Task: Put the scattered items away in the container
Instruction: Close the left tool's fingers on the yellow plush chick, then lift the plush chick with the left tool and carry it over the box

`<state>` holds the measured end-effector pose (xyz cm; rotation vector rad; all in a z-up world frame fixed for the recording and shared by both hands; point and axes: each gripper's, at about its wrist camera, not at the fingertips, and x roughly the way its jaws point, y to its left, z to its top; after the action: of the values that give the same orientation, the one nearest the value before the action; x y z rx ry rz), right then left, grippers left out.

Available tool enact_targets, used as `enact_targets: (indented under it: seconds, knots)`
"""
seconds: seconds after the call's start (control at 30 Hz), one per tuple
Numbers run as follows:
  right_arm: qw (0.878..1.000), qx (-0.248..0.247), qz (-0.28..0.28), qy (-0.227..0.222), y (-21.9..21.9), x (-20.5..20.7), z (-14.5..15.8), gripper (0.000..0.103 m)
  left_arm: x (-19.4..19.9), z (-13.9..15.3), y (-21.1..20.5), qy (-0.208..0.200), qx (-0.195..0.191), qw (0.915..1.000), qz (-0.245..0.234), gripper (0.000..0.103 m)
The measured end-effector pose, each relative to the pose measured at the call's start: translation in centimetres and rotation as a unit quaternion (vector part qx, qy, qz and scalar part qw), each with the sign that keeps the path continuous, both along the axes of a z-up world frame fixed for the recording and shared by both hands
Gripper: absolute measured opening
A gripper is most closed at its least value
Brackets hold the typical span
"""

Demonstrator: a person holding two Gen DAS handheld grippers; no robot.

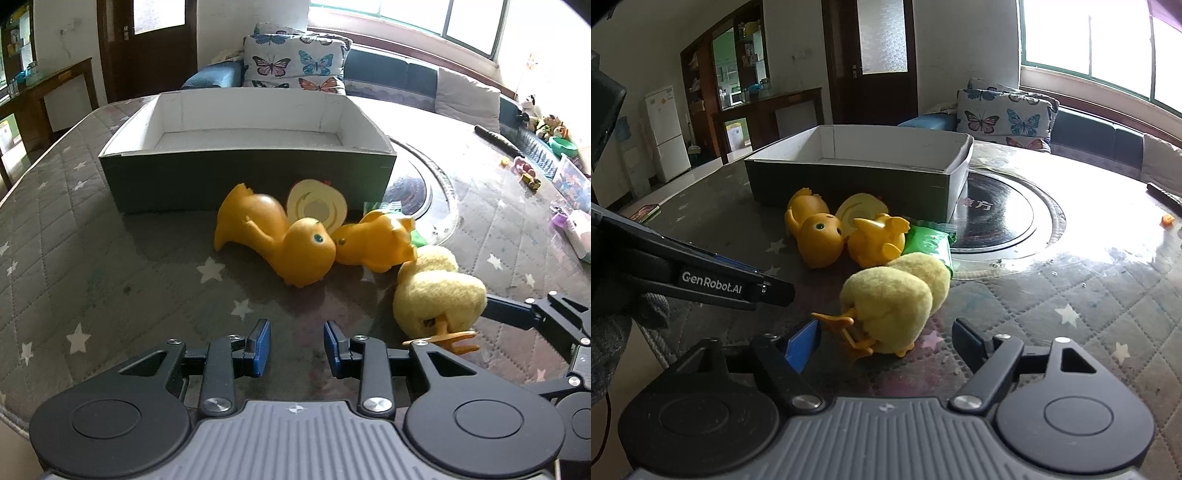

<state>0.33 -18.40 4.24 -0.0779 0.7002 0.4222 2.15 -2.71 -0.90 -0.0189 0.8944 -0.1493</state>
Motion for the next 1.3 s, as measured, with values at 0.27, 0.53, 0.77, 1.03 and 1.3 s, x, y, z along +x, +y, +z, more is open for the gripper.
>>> enact_targets:
  seconds: [0.27,0.53,0.77,1.03,1.3]
  knots:
    - [1.0,-0.002,-0.006,-0.005,-1.1,-0.3,0.4,0.079,0.3,1.0,-0.8,-0.008,-0.028,0.9994,-0.019,0.034]
    - [1.0,0.0,-0.023,-0.003,-2.6,-0.5,0.6,0.079,0.9,2.0,-1.9,0.004,-0.093,0.9942,-0.055,0.034]
    - [1.0,0.012,-0.007,-0.006,-3.2,-1.1,1.2,0.079,2.4,1.8,-2.3,0.035,-0.153,0.9858,-0.059,0.035]
    - [0.999,0.048,0.011,-0.014,-2.5,-0.3,2.6,0.079,3.7,1.9,-2.0,0.052,-0.187,0.9799,-0.045,0.035]
    - [0.999,0.05,-0.008,0.017,-2.4,2.0,1.4,0.07,4.7,1.0,-1.5,0.074,-0.207,0.975,-0.031,0.036]
